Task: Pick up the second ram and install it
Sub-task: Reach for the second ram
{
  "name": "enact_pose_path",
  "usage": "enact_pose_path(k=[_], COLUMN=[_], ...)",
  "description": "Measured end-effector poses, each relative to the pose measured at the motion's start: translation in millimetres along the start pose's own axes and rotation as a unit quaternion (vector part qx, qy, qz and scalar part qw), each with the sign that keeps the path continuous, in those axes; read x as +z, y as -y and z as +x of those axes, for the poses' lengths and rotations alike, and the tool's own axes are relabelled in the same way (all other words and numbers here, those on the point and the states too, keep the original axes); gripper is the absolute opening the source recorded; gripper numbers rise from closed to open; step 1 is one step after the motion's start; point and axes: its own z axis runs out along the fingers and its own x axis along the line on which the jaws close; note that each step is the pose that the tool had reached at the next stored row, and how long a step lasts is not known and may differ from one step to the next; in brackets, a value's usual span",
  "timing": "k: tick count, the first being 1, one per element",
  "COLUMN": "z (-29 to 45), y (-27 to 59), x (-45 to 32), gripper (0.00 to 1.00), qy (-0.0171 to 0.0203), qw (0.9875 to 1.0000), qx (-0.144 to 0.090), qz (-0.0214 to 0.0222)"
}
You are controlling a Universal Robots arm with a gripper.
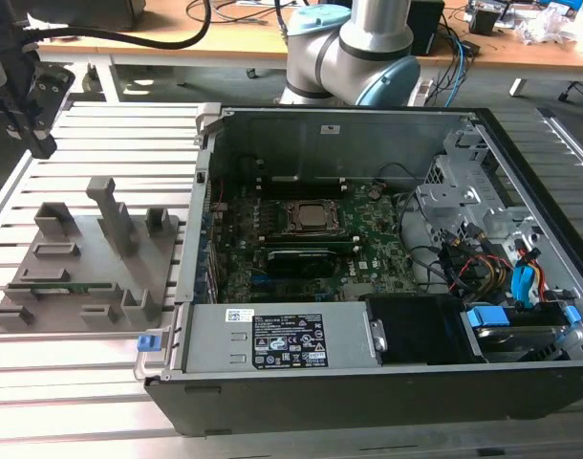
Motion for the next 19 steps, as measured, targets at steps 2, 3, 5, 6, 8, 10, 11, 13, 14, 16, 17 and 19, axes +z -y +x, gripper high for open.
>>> enact_pose_path(k=[2,3,5,6,8,10,11,13,14,16,17,19], z=[4.2,7.9,12.1,13.2,13.6,13.8,13.9,14.1,14.0,14.3,14.4,14.5], y=[0.3,0.6,0.9,1.0,1.0,1.1,1.1,1.8,2.8,5.2,5.7,6.4], x=[-0.1,-0.1,-0.1,-0.1,-0.1,-0.1,-0.1,-0.2,-0.1,0.1,0.3,0.5], gripper=[0.11,0.11,0.11,0.11,0.11,0.11,0.11,0.11,0.11,0.11,0.11,0.11], qy=[0.0000,0.0000,0.0000,0.0000,0.0000,0.0000,0.0000,-0.0001,0.0000,0.0000,0.0001,0.0000], qw=[1.0000,1.0000,1.0000,1.0000,1.0000,1.0000,1.0000,1.0000,1.0000,1.0000,1.0000,1.0000], qx=[0.000,0.000,0.000,0.000,0.000,0.000,0.000,0.000,0.000,0.000,0.000,0.000], qz=[0.0000,0.0000,0.0000,0.0000,0.0000,0.0000,0.0000,0.0000,0.0000,0.0000,0.0001,0.0002])
